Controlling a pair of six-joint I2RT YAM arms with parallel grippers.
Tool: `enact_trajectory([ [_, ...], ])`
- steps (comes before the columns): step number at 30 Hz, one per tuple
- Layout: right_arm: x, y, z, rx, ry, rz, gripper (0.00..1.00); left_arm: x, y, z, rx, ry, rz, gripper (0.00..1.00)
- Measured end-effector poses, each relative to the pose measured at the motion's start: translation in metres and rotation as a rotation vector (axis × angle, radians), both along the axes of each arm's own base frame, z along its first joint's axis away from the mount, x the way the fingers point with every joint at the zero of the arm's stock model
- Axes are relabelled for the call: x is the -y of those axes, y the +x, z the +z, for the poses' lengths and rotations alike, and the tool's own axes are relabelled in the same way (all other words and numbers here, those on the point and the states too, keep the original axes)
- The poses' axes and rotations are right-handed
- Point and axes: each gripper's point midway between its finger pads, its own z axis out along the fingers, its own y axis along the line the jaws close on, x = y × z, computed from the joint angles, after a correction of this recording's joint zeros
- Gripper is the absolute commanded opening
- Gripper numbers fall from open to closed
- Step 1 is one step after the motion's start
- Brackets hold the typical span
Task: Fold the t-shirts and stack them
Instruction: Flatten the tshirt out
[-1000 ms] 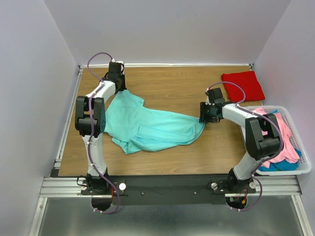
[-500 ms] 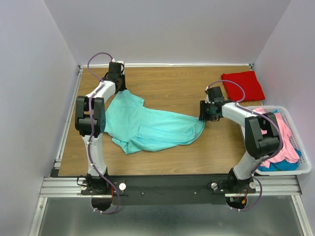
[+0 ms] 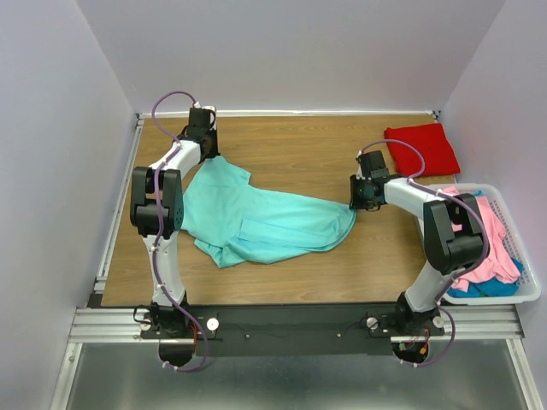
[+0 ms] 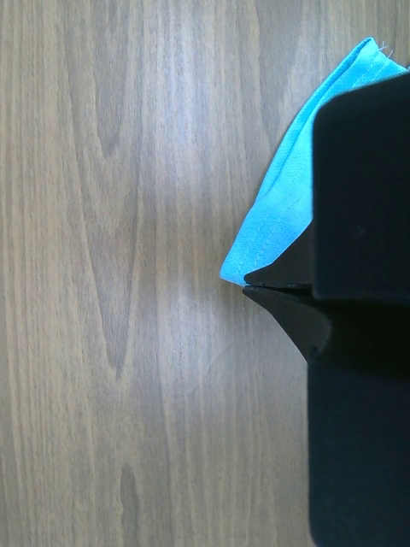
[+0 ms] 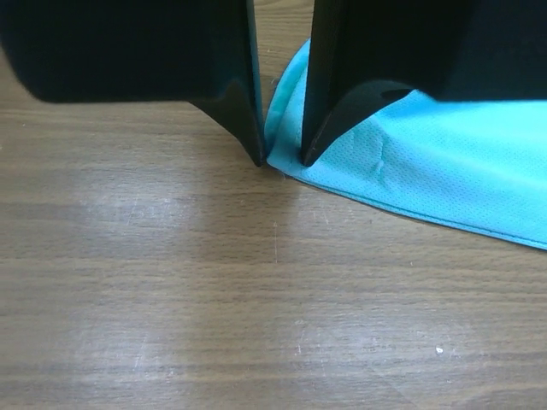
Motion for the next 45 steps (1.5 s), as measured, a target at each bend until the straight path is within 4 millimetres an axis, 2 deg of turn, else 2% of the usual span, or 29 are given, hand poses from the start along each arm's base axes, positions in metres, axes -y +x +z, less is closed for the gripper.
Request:
enact_trajectory([
  [3, 0.0, 0.002, -0.001, 0.006, -0.001, 0.002, 0.22, 0.0, 0.0, 0.0, 0.0, 0.003, -0.003, 0.0],
  [8, -0.001, 0.004, 0.0, 0.015, 0.0, 0.012, 0.01, 0.0, 0.0, 0.0, 0.0, 0.002, -0.006, 0.0],
  [16, -0.004, 0.007, 0.004, 0.019, 0.009, 0.032, 0.01, 0.001, 0.0, 0.0, 0.001, -0.002, -0.008, 0.0],
  [19, -0.007, 0.022, 0.021, 0.056, 0.014, 0.029, 0.01, 0.001, 0.005, 0.008, 0.019, -0.011, 0.002, 0.0],
  [23, -0.01, 0.058, 0.065, 0.178, 0.008, 0.02, 0.01, -0.002, 0.019, 0.036, 0.082, -0.021, 0.025, 0.0],
  [26, -0.007, 0.09, 0.119, 0.319, -0.015, 0.005, 0.01, -0.006, 0.033, 0.085, 0.179, -0.034, 0.049, 0.0],
  [28, -0.005, 0.107, 0.158, 0.415, -0.033, -0.005, 0.01, -0.007, 0.043, 0.136, 0.28, -0.046, 0.059, 0.0],
  [30, 0.0, 0.122, 0.206, 0.529, -0.053, -0.02, 0.01, -0.01, 0.044, 0.198, 0.401, -0.056, 0.07, 0.0],
  [31, 0.003, 0.127, 0.229, 0.58, -0.069, -0.029, 0.01, -0.01, 0.042, 0.218, 0.44, -0.059, 0.072, 0.0],
  [32, 0.007, 0.129, 0.258, 0.643, -0.079, -0.039, 0.01, -0.012, 0.033, 0.264, 0.528, -0.066, 0.077, 0.0],
  [33, 0.011, 0.13, 0.286, 0.703, -0.09, -0.053, 0.01, -0.014, 0.026, 0.29, 0.578, -0.07, 0.08, 0.0],
  [34, 0.015, 0.128, 0.311, 0.757, -0.097, -0.061, 0.01, -0.017, 0.01, 0.331, 0.66, -0.075, 0.088, 0.0],
  [36, 0.022, 0.118, 0.353, 0.846, -0.111, -0.078, 0.01, -0.023, -0.022, 0.391, 0.785, -0.078, 0.097, 0.0],
  [37, 0.025, 0.112, 0.37, 0.884, -0.11, -0.081, 0.01, -0.026, -0.044, 0.426, 0.865, -0.079, 0.102, 0.0],
  [39, 0.03, 0.095, 0.401, 0.951, -0.109, -0.082, 0.01, -0.032, -0.086, 0.476, 0.99, -0.08, 0.108, 0.0],
  [40, 0.033, 0.083, 0.419, 0.99, -0.105, -0.081, 0.01, -0.035, -0.113, 0.501, 1.062, -0.08, 0.108, 0.0],
  [43, 0.037, 0.047, 0.46, 1.092, -0.082, -0.065, 0.01, -0.041, -0.179, 0.544, 1.2, -0.078, 0.109, 0.0],
  [45, 0.038, 0.023, 0.475, 1.138, -0.064, -0.04, 0.01, -0.045, -0.22, 0.564, 1.279, -0.072, 0.109, 0.0],
])
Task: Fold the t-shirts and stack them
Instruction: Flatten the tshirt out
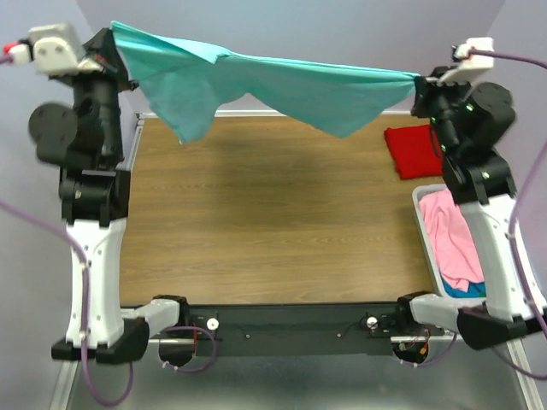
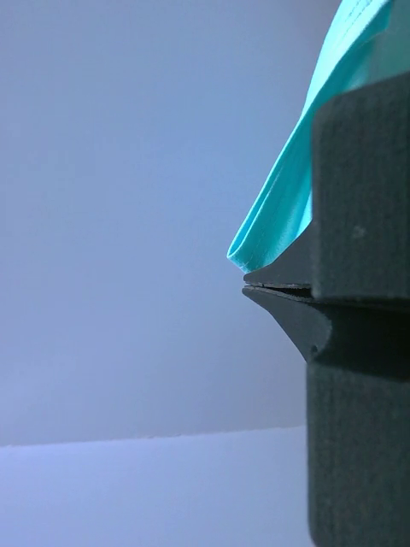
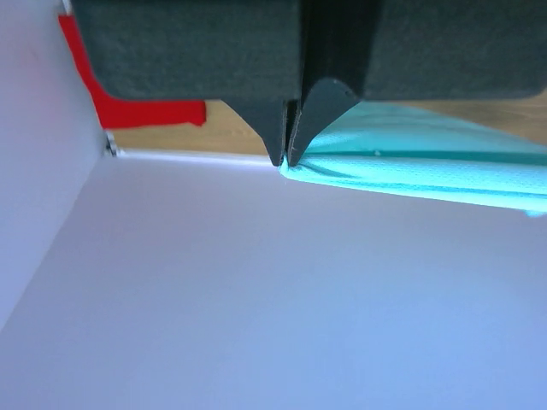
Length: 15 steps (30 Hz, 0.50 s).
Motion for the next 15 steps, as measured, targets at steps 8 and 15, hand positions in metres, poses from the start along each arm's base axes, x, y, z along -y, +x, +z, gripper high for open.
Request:
enact_trajectory([
  [8, -0.004, -0.103, 0.026, 0.163, -0.041, 0.164, 0.06, -0.011, -0.103, 0.017, 0.141, 0.04, 0.034, 0.0],
  [15, -0.009, -0.128, 0.023, 0.185, -0.066, 0.227, 0.06, -0.014, -0.122, 0.022, 0.17, 0.083, 0.064, 0.0],
])
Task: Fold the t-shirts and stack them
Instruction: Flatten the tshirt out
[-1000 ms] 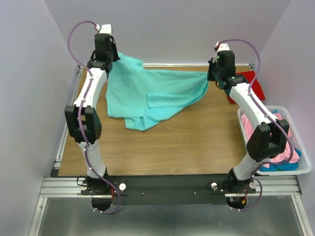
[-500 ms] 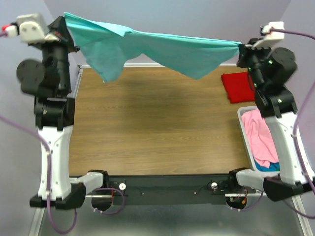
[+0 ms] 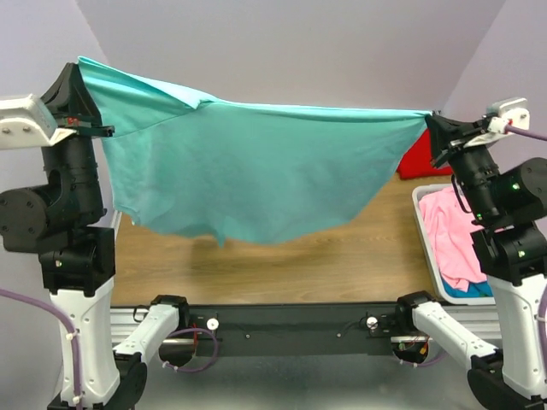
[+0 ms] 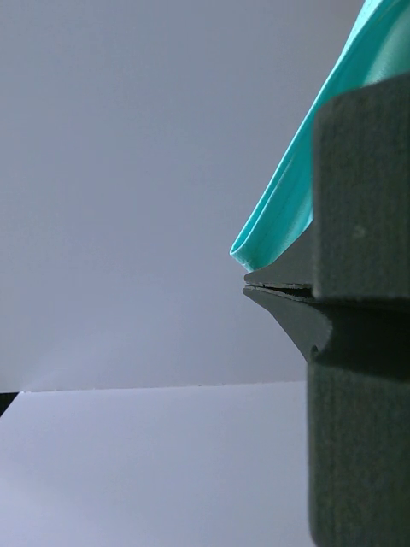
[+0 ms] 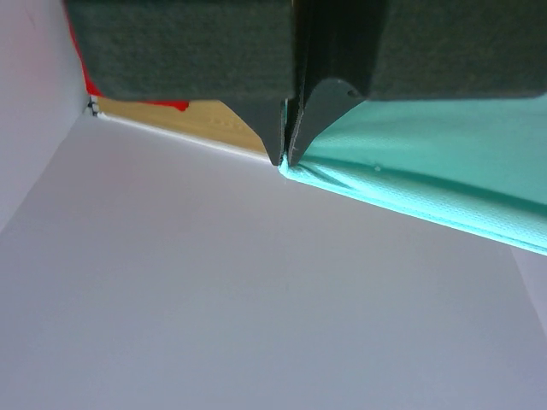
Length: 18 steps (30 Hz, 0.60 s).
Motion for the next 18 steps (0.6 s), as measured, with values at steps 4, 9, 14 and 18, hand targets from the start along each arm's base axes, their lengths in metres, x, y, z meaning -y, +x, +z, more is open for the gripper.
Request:
enact_trajectory([
  [4, -0.007, 0.029, -0.033, -0.098, -0.029, -0.002, 0.05, 0.005, 0.035, -0.018, -0.064, 0.013, -0.007, 0.0],
  [9, -0.018, 0.102, -0.129, -0.349, -0.1, -0.037, 0.02, 0.017, 0.139, -0.101, -0.288, 0.044, -0.029, 0.0],
  [14, -0.016, 0.156, -0.276, -0.66, -0.209, -0.109, 0.01, 0.034, 0.26, -0.245, -0.626, 0.065, -0.077, 0.0],
  [18, -0.006, 0.178, -0.357, -0.803, -0.29, -0.174, 0.01, 0.046, 0.318, -0.354, -0.847, 0.059, -0.123, 0.0],
])
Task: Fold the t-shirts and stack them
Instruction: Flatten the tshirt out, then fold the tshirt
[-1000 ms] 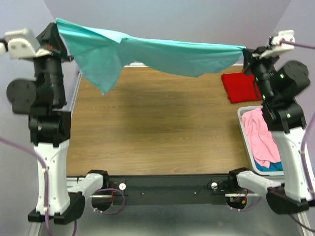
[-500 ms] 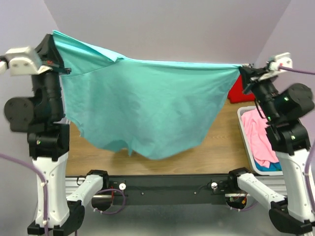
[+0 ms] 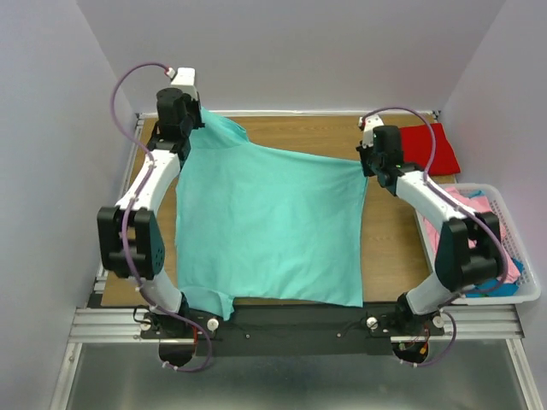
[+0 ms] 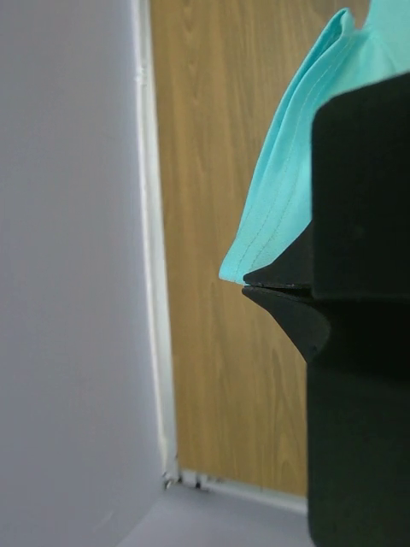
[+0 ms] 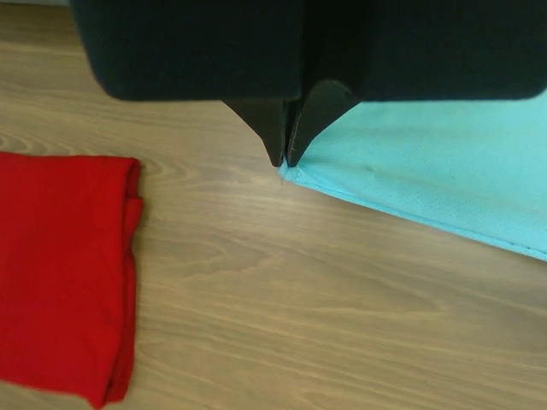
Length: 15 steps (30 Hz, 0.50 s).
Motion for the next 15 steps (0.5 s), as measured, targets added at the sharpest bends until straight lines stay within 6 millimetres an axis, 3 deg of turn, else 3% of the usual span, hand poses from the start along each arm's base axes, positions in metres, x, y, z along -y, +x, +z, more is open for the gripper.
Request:
enact_trajectory([
  [2, 0.011, 0.017, -0.028, -0.021, -0.039, -0.039, 0.01, 0.007, 0.024, -0.042, -0.078, -0.012, -0.026, 0.0],
  [5, 0.025, 0.03, -0.056, -0.047, -0.07, -0.081, 0.01, 0.017, 0.048, -0.081, -0.141, -0.032, -0.054, 0.0],
  [7, 0.032, 0.047, -0.07, -0.047, -0.083, -0.106, 0.01, 0.021, 0.059, -0.096, -0.163, -0.041, -0.066, 0.0],
  [10, 0.036, 0.062, -0.086, -0.051, -0.1, -0.119, 0.01, 0.025, 0.071, -0.108, -0.176, -0.053, -0.079, 0.0],
  [15, 0.037, 0.071, -0.102, -0.065, -0.111, -0.125, 0.01, 0.027, 0.078, -0.109, -0.165, -0.062, -0.085, 0.0],
])
